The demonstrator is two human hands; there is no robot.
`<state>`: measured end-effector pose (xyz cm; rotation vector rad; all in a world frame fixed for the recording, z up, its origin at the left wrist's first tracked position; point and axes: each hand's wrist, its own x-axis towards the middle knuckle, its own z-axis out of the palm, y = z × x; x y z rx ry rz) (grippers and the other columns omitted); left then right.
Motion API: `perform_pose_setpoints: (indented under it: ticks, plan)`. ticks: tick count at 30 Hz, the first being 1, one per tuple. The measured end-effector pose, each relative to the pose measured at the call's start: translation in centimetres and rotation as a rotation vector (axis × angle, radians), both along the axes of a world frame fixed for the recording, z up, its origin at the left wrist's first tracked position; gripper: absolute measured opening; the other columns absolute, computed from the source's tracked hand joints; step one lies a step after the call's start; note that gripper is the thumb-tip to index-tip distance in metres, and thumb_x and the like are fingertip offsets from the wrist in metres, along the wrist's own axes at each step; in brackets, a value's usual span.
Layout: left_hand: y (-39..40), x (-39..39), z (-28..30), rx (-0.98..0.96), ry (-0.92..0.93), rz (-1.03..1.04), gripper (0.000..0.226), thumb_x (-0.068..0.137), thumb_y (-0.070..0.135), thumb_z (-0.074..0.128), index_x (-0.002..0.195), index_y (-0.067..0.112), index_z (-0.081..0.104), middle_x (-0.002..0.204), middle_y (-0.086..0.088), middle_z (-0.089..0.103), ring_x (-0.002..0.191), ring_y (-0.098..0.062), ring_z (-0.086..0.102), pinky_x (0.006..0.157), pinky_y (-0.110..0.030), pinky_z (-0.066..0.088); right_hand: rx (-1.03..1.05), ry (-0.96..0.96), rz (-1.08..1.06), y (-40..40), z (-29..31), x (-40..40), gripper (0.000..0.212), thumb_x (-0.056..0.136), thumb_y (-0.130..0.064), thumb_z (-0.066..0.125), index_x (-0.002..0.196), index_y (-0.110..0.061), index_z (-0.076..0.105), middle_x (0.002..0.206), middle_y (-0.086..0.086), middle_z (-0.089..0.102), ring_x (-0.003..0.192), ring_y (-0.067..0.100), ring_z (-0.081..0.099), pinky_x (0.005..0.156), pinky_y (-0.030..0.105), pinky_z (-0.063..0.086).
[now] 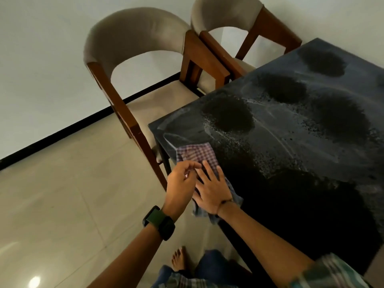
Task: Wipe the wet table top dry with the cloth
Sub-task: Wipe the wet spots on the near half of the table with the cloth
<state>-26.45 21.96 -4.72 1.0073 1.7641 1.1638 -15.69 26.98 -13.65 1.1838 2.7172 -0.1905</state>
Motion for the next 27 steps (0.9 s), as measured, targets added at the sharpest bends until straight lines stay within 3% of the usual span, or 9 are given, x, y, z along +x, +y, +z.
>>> perform_pose_setpoints:
  ticks: [3,7,10,12,14,17,22,25,27]
  plan:
    - [1.2,-0.3,0.5,0.010,0.006,-0.005,0.029,0.089,0.003,0.041,0.090,0.021,0.063,0.092,-0.001,0.062,0.077,-0.014,0.057,0.066,-0.029,0.049,-0.023,-0.066,0.015,2.9,0.4,-2.5,0.059,0.094,-0.048,0.034,0.148,-0.028,0.020,0.159,0.000,0.004,0.145,0.028,-0.008,0.114,0.056,-0.004]
    - [1.9,-1.4,0.4,-0.015,-0.032,0.055,0.025,0.093,0.010,0.040,0.095,0.023,0.061,0.095,-0.003,0.062,0.067,-0.017,0.056,0.057,-0.030,0.050,0.052,0.006,0.074,-2.4,-0.3,4.0,0.057,0.091,-0.052,0.031,0.144,-0.032,0.032,0.153,0.004,0.029,0.143,0.031,0.018,0.111,0.059,0.019]
    - [1.9,-2.1,0.0,-0.017,-0.049,0.124,0.027,0.093,0.006,0.039,0.097,0.019,0.062,0.093,-0.011,0.061,0.061,-0.016,0.048,0.054,-0.029,0.042,0.110,0.011,0.128,-6.5,-1.1,10.8,0.059,0.088,-0.055,0.033,0.143,-0.033,0.032,0.152,0.004,0.030,0.145,0.027,0.005,0.109,0.054,0.012]
    - [1.8,-2.5,-0.3,-0.019,-0.053,0.174,0.027,0.093,0.005,0.040,0.095,0.019,0.063,0.094,-0.005,0.063,0.065,-0.006,0.052,0.058,-0.021,0.045,0.116,0.013,0.176,-6.3,-0.9,11.8,0.059,0.086,-0.056,0.036,0.141,-0.034,0.035,0.150,0.003,0.030,0.145,0.026,0.004,0.109,0.054,0.010]
    - [1.6,-2.8,-0.4,-0.015,-0.061,0.224,0.028,0.092,0.005,0.041,0.091,0.024,0.062,0.091,0.005,0.062,0.064,0.008,0.053,0.055,-0.009,0.044,0.085,0.044,0.193,-4.6,-0.6,9.8,0.059,0.086,-0.055,0.037,0.141,-0.034,0.036,0.150,0.005,0.034,0.142,0.030,0.019,0.107,0.056,0.014]
    - [1.9,-3.0,-0.4,-0.011,-0.052,0.261,0.029,0.091,0.001,0.040,0.091,0.018,0.062,0.086,0.007,0.062,0.065,0.012,0.055,0.051,-0.004,0.043,0.024,0.095,0.155,0.1,-0.4,3.4,0.059,0.087,-0.054,0.033,0.142,-0.035,0.035,0.151,0.004,0.035,0.139,0.034,0.029,0.108,0.061,0.020]
    - [3.0,-3.3,0.0,0.005,0.027,0.254,0.032,0.091,-0.001,0.040,0.091,0.022,0.062,0.088,0.000,0.063,0.058,0.004,0.051,0.047,-0.007,0.041,-0.028,0.072,0.134,12.1,-0.7,-8.8,0.056,0.096,-0.053,0.022,0.148,-0.040,0.006,0.159,-0.002,0.000,0.145,0.028,-0.007,0.111,0.057,-0.005]
    - [3.5,-3.9,0.1,0.032,0.038,0.239,0.033,0.091,0.002,0.040,0.092,0.027,0.062,0.094,0.009,0.062,0.072,0.011,0.054,0.059,-0.001,0.042,-0.032,0.032,0.007,16.1,-0.1,-11.7,0.054,0.098,-0.050,0.018,0.149,-0.039,0.003,0.159,-0.003,-0.004,0.144,0.027,-0.011,0.112,0.055,-0.008]
    - [3.7,-4.5,0.3,0.043,0.047,0.244,0.035,0.091,0.002,0.041,0.090,0.029,0.062,0.091,0.011,0.063,0.069,0.011,0.053,0.059,-0.002,0.042,-0.031,0.056,0.072,13.7,0.1,-9.7,0.055,0.098,-0.049,0.018,0.149,-0.035,0.004,0.159,0.001,-0.002,0.145,0.029,-0.008,0.113,0.056,-0.004]
